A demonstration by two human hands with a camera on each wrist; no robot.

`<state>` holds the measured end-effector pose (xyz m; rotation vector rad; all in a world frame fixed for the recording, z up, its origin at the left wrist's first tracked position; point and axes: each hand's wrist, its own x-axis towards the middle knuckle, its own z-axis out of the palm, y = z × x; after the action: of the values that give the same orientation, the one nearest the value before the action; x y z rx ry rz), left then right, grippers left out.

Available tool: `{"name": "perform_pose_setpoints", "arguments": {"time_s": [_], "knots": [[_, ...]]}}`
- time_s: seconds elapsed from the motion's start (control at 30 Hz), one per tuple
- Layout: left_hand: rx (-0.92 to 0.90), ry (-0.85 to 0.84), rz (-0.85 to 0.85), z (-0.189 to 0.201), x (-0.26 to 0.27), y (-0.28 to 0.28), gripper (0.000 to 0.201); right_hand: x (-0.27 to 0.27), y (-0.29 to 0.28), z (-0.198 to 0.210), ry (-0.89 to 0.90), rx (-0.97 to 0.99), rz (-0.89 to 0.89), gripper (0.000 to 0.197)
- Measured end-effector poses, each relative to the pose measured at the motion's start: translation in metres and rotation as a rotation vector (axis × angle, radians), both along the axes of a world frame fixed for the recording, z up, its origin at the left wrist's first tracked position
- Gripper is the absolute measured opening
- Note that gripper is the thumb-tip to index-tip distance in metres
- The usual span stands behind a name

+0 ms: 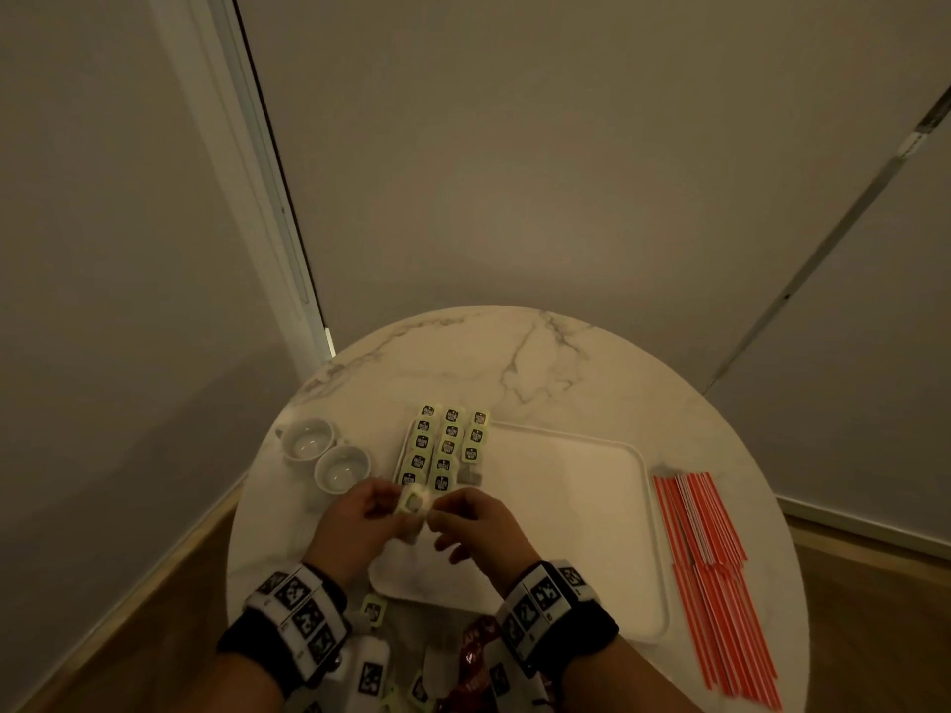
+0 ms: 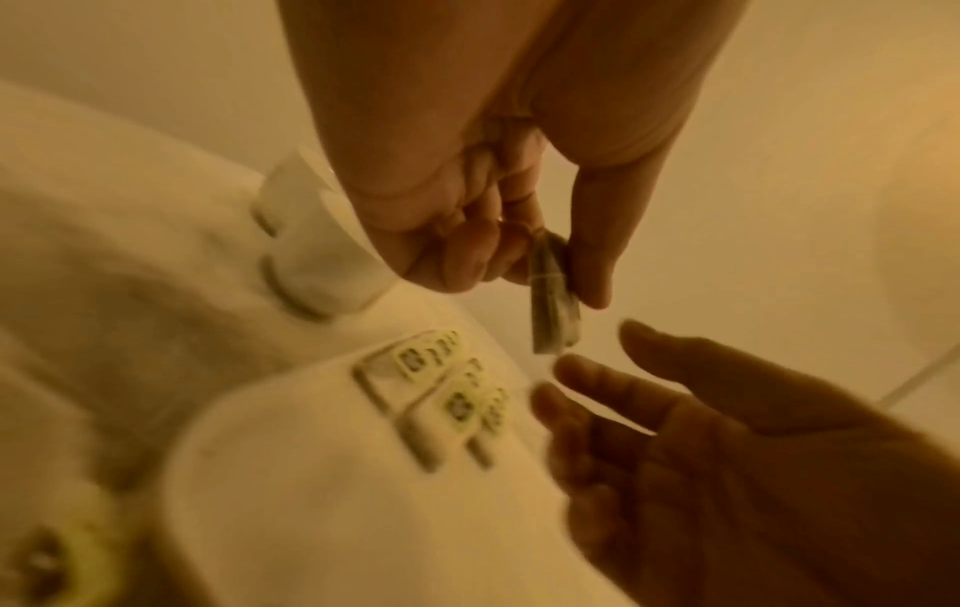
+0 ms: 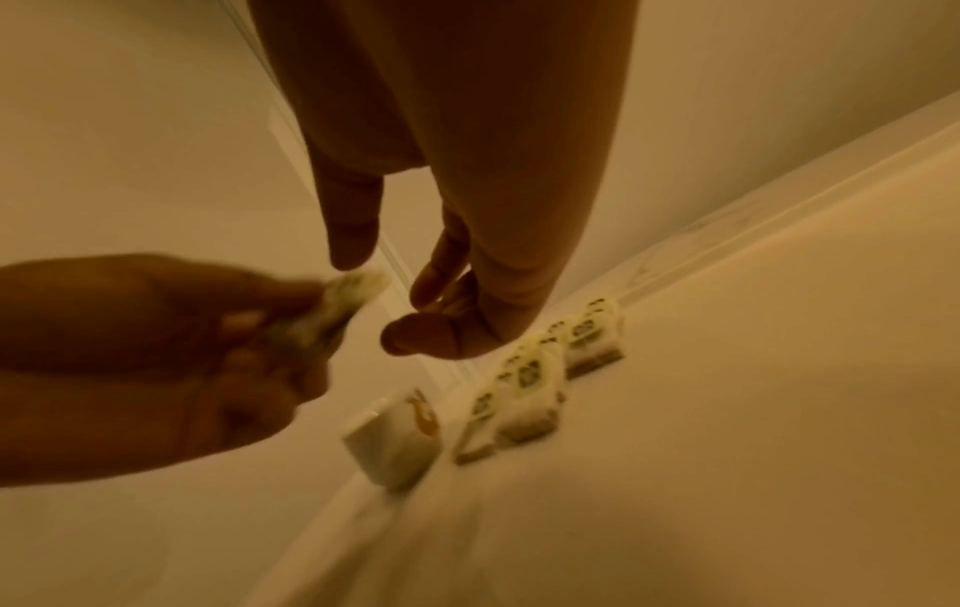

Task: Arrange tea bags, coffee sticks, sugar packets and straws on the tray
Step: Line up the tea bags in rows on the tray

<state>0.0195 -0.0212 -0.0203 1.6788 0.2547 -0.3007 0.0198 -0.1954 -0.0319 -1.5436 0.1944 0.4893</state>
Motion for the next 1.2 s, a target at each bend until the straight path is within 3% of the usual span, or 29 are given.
{"name": "perform_pose_setpoints", "arguments": {"time_s": [0.17, 0.3, 0.5, 0.7, 0.9, 1.2], "knots": [[-0.33, -0.022, 0.101, 0.028, -0.003, -0.023, 0.025, -0.008, 0.0, 0.024, -0.076, 0.294, -0.096, 0.037], [-0.385, -0.039, 0.086, 0.038, -0.007, -0.032, 0.025, -0.01, -0.006, 0.033, -0.191, 0.165, -0.088, 0.024], [-0.213, -0.083, 0.109, 0.036, -0.001, -0.032, 0.01, -0.009, -0.012, 0.039, -0.225, 0.098, -0.092, 0.021], [-0.052, -0.111, 0.059, 0.028, 0.001, -0.026, 0.013, -0.009, -0.013, 0.03, -0.146, 0.045, -0.141, 0.011], [0.028, -0.025, 0.047, 0.009, -0.005, -0.01, 0.012, 0.007, -0.029, -0.02, 0.033, -0.235, -0.338, 0.022], [0.052, 0.122, -0.05, -0.004, -0.018, 0.005, 0.013, 0.047, -0.027, -0.058, 0.099, -0.517, -0.336, 0.02]]}}
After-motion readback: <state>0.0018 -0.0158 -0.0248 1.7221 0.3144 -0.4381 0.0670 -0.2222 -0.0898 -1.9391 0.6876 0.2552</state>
